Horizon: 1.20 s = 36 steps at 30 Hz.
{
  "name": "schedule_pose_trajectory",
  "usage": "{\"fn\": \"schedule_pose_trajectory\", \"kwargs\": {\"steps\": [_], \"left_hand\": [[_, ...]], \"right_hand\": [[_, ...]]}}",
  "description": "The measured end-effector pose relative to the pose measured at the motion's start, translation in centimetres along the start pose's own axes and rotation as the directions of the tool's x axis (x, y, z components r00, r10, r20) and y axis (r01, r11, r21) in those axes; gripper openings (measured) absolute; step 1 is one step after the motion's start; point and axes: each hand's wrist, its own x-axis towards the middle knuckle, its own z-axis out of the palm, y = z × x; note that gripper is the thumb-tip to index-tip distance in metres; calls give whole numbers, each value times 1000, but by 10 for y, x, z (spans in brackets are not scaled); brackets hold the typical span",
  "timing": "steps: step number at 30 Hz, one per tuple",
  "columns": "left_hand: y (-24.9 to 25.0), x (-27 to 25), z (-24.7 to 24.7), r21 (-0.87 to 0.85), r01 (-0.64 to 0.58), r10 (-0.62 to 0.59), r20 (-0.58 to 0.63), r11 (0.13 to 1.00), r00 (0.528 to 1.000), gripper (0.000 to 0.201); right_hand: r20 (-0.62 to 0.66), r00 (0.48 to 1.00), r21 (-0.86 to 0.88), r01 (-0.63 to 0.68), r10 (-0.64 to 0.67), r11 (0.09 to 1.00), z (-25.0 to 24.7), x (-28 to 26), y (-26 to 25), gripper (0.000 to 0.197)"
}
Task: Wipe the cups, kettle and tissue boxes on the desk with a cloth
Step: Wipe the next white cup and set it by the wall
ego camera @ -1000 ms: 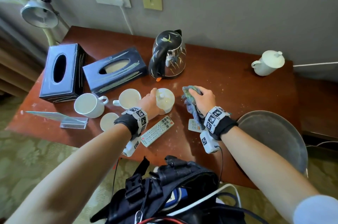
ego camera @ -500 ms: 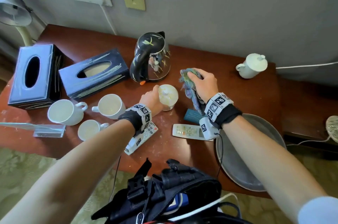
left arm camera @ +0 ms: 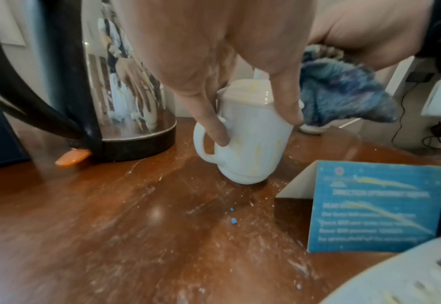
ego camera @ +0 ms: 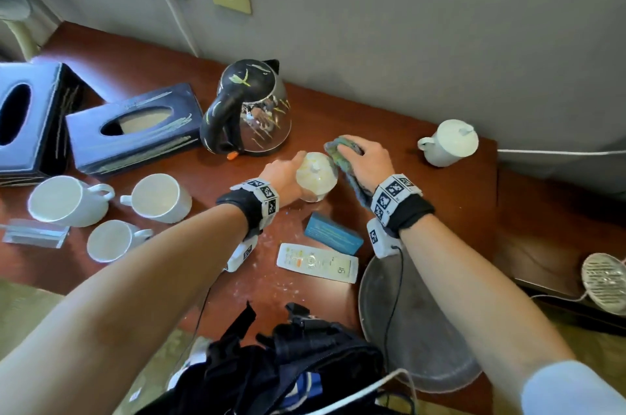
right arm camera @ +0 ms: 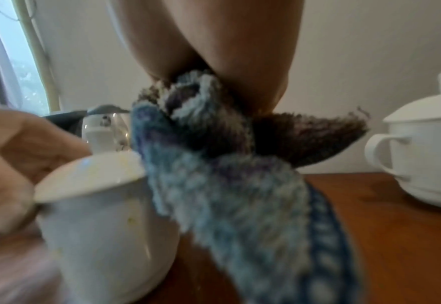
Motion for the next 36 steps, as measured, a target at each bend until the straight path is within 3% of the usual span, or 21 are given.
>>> {"fn": "schedule_pose_trajectory", "kwargs": {"steps": [3,7,11,14,19,23,26,32,36], "left_hand": [[-4,0,1,-17,21,-21,-3,1000,1000,106],[-1,0,-2,58,5,-6,10,998,1000,101],[0,-2,-6,97,-19,16,38,995,999,91],[2,-3,-9,97,-55,50,50,994,998,88],[1,-6,-10,68,-66,62,60,996,996,94],[1,-6,-9,91,-72,68,50,993,996,90],[2,-6,-10,104,-81,76,48,991,996,84],[-6,-5,-8,34,-56,51,120,998,992,85],[-8,-3,-17,14,-43,42,43,999,998,81]], "right_hand": [[99,995,10,12,-13,1000,19,0,0,30],[10,999,79,40,-41,996,34,-25,4,29],[-23,998,22,53,-53,998,34,-53,12,36],[-43,999,96,17,-13,995,36,-40,4,33],[-43,996,62,-77,79,995,44,-1,-13,29],[-62,996,66,-57,61,996,41,-24,-9,30],[-68,998,-23,-5,3,1000,37,-54,-3,34],[-124,989,69,-73,81,995,37,-14,-1,33],[-67,992,101,-97,104,990,32,-3,0,36]]}}
